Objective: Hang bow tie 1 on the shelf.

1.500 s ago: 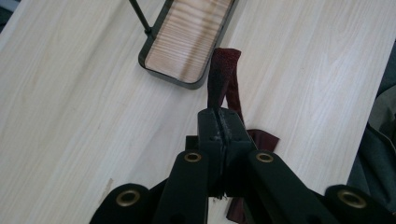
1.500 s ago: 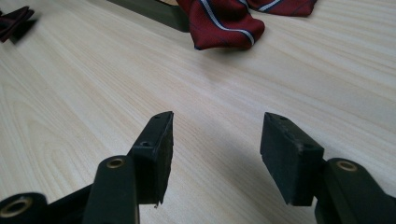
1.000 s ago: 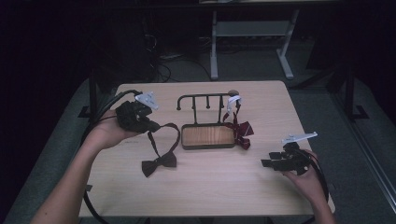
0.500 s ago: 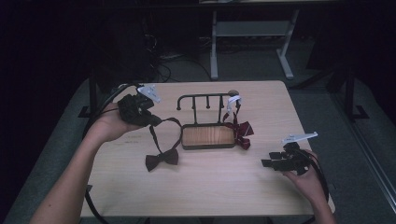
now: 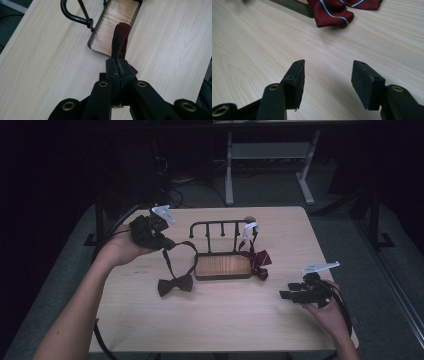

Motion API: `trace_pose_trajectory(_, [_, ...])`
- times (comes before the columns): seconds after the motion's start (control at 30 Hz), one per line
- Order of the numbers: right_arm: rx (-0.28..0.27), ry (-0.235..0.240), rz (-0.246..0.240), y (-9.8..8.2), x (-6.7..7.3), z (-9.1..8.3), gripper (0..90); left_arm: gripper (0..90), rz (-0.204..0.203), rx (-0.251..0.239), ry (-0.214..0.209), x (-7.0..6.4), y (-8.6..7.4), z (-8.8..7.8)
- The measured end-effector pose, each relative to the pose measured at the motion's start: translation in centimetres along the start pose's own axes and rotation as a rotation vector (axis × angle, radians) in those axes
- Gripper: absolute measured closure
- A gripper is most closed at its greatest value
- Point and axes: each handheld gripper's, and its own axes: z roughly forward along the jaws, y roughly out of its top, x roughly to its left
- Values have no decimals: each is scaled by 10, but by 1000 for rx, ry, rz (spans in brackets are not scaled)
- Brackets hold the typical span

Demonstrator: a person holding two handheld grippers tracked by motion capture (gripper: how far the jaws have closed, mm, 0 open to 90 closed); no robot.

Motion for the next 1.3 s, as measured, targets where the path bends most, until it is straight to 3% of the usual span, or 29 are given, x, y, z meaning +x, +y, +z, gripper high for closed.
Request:
trace_pose_trajectory(0.37, [0, 2, 0, 0, 0, 0, 441, 893, -4, 2, 5, 5, 11, 0])
trace_pose_trajectory(0.8, [-2, 4, -6, 0, 0, 0, 441, 893, -8, 41, 29, 17, 22, 3])
trace_pose_trajectory(1.3, [-12, 7, -4, 0, -1, -2, 441, 892, -9, 72, 26, 29, 34, 8])
